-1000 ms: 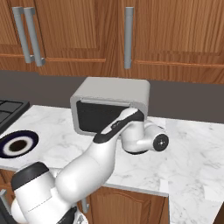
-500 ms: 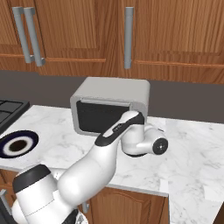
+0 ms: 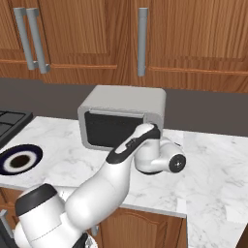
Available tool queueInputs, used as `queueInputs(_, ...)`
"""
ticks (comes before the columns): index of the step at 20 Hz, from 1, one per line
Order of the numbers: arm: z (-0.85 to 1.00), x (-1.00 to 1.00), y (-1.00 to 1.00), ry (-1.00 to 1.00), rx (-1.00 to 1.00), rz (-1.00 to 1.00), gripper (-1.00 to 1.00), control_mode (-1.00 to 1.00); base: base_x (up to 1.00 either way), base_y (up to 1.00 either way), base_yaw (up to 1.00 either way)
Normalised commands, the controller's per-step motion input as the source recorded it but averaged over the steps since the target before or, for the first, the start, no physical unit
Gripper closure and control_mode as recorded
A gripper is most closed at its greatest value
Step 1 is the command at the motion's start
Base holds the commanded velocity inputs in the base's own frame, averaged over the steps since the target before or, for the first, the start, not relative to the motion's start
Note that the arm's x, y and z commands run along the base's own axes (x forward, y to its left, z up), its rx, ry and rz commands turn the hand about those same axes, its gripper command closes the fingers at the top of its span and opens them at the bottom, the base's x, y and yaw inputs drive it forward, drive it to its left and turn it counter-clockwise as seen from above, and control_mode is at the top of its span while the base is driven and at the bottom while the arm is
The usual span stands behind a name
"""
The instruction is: Pull the toaster oven rack outwards. Pick up the baguette from the plate and place it on the toaster oven rack. Close the toaster oven door fully and set the temperature to the lowest setting.
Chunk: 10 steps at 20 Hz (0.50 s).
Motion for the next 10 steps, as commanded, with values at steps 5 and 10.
queueInputs(5,0.00,0.05,-0.01,-0.05,0.00,0.00,-1.00,-1.00,0.00,0.00,0.00)
queueInputs(10,0.00,0.10,-0.08,-0.02,0.00,0.00,-1.00,-1.00,0.00,0.00,0.00)
